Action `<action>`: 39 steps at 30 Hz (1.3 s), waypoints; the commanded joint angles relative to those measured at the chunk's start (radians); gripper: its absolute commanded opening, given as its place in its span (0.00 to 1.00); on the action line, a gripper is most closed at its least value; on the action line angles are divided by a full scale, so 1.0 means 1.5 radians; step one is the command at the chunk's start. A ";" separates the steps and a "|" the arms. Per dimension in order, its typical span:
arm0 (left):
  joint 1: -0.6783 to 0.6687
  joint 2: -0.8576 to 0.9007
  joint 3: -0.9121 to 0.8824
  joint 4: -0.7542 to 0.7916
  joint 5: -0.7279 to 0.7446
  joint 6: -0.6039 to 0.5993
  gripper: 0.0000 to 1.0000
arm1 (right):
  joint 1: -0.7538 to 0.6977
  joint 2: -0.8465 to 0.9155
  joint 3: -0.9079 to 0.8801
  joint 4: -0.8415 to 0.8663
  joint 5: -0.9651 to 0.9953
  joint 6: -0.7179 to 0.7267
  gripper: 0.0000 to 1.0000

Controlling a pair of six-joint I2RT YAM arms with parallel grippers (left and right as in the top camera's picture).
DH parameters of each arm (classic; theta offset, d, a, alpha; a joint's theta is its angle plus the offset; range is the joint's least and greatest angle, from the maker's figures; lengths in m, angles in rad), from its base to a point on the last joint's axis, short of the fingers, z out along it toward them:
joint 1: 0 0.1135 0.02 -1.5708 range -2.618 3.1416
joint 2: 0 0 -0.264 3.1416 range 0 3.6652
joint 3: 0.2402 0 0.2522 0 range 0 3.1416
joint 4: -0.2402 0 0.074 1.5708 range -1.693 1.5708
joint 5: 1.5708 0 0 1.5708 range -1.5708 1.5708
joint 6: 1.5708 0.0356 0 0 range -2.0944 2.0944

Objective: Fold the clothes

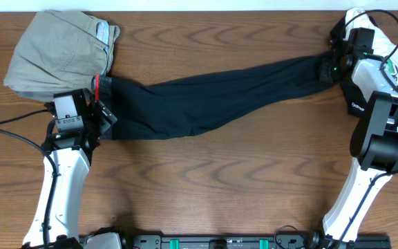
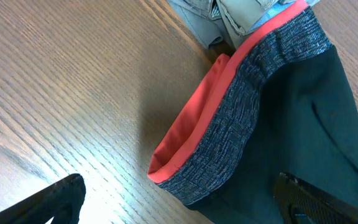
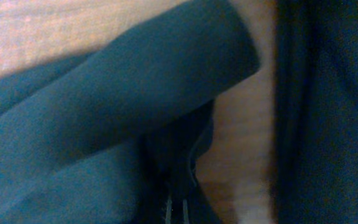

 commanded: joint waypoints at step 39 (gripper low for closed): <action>0.002 0.000 0.012 -0.009 -0.005 0.006 0.98 | -0.136 -0.031 0.324 -0.364 -0.105 -0.064 0.01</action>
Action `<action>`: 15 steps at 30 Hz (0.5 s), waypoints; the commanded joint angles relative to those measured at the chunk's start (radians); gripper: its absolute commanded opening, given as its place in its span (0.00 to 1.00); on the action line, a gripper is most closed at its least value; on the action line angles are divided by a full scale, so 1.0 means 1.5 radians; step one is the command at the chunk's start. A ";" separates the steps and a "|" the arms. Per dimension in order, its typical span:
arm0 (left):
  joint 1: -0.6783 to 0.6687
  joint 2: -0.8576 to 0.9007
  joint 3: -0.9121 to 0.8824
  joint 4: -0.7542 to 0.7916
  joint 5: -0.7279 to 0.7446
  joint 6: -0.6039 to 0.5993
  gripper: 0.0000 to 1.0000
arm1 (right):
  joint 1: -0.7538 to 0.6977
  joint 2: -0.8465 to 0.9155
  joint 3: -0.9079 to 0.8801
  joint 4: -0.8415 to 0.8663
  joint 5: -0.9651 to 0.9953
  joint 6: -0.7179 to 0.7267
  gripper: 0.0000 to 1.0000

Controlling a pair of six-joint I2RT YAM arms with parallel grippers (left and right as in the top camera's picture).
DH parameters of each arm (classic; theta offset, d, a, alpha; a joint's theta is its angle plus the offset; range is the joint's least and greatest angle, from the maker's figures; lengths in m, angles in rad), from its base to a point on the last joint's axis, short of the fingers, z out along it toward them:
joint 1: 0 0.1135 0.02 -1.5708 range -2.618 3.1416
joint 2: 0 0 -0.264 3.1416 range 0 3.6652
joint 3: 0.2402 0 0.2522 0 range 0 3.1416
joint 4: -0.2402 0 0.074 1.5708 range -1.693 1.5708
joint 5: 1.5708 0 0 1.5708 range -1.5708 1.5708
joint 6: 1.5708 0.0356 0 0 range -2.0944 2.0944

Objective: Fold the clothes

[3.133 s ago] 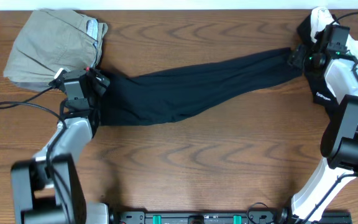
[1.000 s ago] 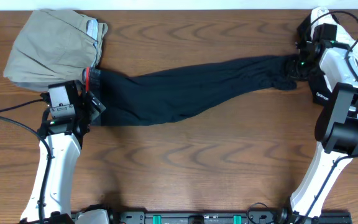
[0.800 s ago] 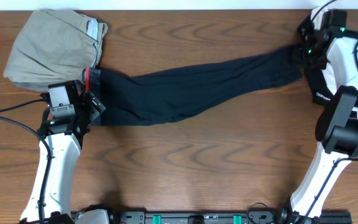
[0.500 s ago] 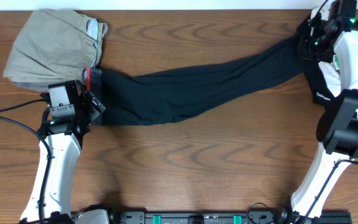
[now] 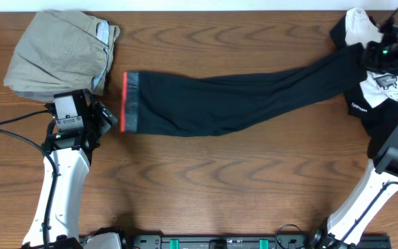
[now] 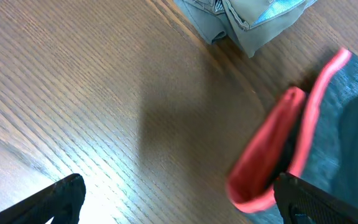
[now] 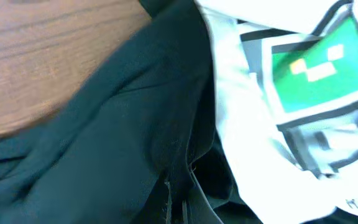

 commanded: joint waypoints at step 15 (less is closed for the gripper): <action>0.002 0.000 0.012 -0.001 -0.005 0.006 0.98 | 0.170 -0.022 0.029 -0.095 -0.044 -0.042 0.01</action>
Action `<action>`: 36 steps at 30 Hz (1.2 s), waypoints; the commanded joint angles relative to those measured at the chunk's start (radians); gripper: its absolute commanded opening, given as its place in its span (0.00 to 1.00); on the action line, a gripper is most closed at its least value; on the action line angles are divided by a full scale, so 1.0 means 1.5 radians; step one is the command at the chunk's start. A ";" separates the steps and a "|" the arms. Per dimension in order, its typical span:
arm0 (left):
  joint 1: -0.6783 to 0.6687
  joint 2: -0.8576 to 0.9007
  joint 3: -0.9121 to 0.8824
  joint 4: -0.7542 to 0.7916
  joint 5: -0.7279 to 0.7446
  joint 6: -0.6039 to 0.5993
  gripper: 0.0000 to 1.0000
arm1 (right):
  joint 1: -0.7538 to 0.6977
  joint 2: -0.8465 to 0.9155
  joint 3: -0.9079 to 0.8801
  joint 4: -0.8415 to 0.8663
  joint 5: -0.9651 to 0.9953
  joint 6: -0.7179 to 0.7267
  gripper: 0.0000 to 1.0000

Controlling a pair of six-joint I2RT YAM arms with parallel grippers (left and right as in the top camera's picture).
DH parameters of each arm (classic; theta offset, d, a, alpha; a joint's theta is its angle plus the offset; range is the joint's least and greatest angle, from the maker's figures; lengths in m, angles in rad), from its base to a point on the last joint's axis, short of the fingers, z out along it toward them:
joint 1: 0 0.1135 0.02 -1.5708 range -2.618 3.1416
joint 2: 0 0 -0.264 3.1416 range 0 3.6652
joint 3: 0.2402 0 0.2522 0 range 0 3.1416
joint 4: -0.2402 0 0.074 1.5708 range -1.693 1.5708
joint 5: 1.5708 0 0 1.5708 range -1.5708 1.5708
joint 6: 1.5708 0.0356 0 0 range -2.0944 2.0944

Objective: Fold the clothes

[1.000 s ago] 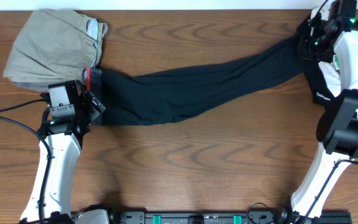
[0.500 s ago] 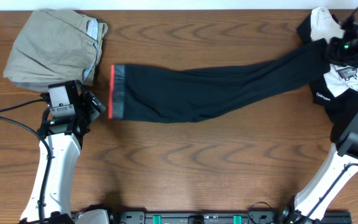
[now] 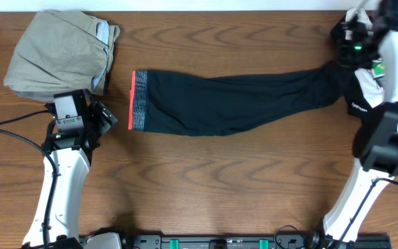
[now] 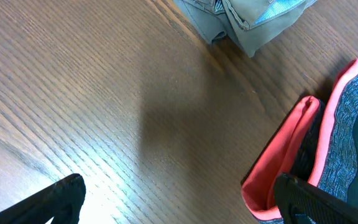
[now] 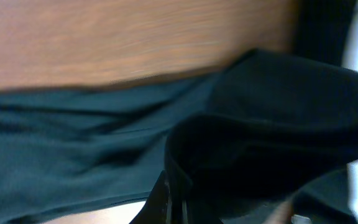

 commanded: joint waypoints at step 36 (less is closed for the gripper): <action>0.002 -0.001 0.012 0.001 -0.006 0.006 0.98 | 0.387 -0.018 -0.053 -0.007 -0.003 0.031 0.01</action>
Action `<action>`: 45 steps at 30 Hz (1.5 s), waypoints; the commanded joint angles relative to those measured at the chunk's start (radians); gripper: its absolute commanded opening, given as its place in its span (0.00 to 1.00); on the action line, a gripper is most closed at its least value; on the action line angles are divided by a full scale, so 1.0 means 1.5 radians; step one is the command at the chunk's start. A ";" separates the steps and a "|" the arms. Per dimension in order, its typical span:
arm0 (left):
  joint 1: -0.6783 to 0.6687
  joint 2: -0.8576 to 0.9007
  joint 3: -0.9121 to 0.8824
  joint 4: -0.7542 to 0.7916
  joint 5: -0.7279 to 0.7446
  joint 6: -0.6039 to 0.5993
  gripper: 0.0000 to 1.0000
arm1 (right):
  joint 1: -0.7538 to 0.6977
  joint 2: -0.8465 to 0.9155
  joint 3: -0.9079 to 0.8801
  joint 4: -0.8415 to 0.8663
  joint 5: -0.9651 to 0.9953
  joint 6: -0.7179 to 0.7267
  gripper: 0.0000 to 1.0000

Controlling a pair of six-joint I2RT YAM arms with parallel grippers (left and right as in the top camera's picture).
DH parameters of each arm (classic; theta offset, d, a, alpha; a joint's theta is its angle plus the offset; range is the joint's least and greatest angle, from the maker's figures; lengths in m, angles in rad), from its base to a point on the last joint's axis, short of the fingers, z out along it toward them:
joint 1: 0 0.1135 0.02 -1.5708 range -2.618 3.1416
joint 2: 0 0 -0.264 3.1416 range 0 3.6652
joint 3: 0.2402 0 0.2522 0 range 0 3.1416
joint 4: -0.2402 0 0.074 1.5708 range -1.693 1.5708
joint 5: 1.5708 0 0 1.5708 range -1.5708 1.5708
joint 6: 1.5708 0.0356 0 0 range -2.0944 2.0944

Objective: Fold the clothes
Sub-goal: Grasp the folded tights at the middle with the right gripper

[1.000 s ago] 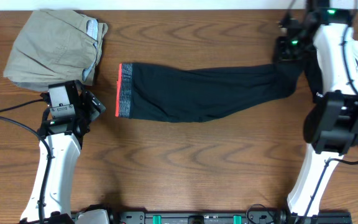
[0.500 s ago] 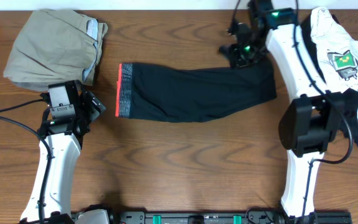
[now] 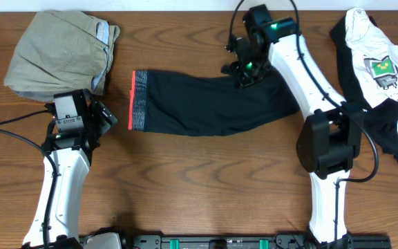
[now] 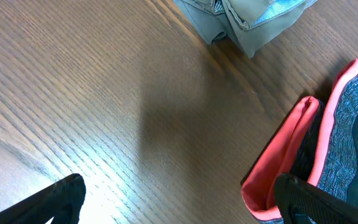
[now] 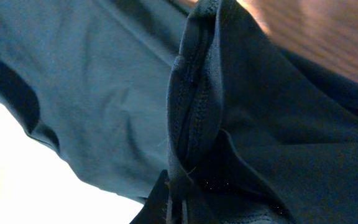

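Dark leggings (image 3: 206, 104) with a grey and coral waistband (image 3: 137, 100) lie across the table's middle, their leg end doubled back over the middle. My right gripper (image 3: 249, 72) is shut on that leg end (image 5: 194, 124), held over the leggings. My left gripper (image 3: 97, 119) stands open on bare wood just left of the waistband (image 4: 303, 155), nothing between its fingers. A folded khaki garment (image 3: 61, 48) lies at the far left corner.
A white printed T-shirt over a black garment (image 3: 375, 62) lies at the far right. The khaki garment's corner (image 4: 247, 18) shows at the top of the left wrist view. The table's far edge (image 3: 185, 8) runs close behind the clothes.
My right gripper has carried the leg end from the far right to over the middle of the leggings, so the leg now lies doubled back. Waistband and left gripper have not moved.
The leggings first lay stretched from beside my left gripper to the far right corner, my right gripper shut on the leg end. The waistband then slid right, away from the left gripper, and straightened. Now the leg end is over the middle.
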 commanded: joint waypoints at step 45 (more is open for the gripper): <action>0.002 0.000 0.012 0.005 -0.005 0.006 0.98 | 0.106 -0.035 -0.101 0.071 0.177 0.098 0.41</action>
